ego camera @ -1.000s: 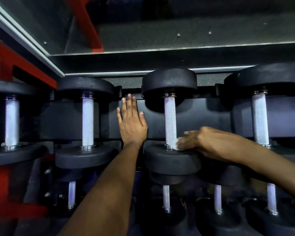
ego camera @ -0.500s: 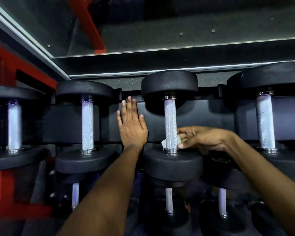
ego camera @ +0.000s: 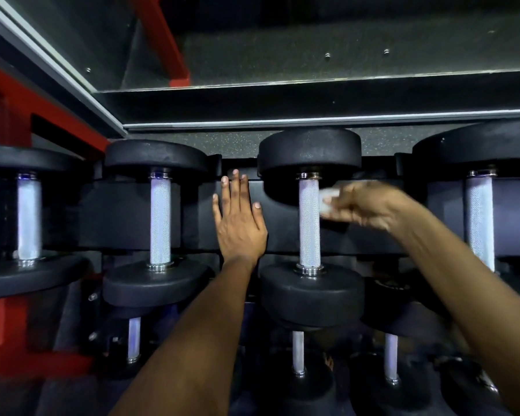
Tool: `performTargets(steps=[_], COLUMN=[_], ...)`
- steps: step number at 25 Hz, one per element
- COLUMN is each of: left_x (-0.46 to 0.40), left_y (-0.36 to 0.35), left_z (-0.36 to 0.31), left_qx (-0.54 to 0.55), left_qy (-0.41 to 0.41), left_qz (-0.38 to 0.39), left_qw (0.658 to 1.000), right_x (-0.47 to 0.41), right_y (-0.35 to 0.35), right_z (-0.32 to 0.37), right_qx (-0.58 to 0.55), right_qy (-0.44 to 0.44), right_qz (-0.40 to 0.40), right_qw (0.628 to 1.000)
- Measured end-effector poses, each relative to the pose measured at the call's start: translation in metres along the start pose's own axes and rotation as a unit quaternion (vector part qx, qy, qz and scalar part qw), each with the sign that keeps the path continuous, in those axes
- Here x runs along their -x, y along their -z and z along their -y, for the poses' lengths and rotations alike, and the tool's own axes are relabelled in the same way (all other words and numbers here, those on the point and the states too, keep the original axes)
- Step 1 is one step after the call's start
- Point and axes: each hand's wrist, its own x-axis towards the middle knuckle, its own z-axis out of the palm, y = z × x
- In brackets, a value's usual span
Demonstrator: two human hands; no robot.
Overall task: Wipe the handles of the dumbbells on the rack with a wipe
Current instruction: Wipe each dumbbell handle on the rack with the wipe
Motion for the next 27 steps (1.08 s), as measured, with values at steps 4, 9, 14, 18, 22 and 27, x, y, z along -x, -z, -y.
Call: performTargets(steps=[4,9,14,18,22,27], left_x=[0.002,0.0,0.001,0.0,0.001,0.0], left_y=[0.0,0.0,0.0,0.0,0.001,0.002], left_z=[0.001,-0.001,0.0,0.0,-0.001,-0.001], left_qx=[-0.006,-0.009,-0.009,-0.007,-0.002,-0.007], left_qy=[-0.004,-0.004,-0.001,0.0,-0.001,-0.001], left_qz=[-0.004,-0.003,-0.001,0.0,0.002,0.006], left_qw=[1.0,1.0,1.0,1.0,1.0,1.0], right_x=[0.027,0.01,0.036,0.02,0.046,0.037], right_y=[-0.006,-0.006,-0.002,-0.013,-0.017,-0.02], right_z=[-0.034,-0.012,-0.041,-0.02,-0.041,-0.03], right_qx=[0.06,0.005,0.132,0.044,0.258,0.275], right_qy=[0.028,0.022,-0.015,0.121,0.192,0.214], right_qz=[0.01,-0.014,0.035,-0.124,-0.163,-0.218], right_qw=[0.998,1.0,0.991,0.984,0.933,0.911])
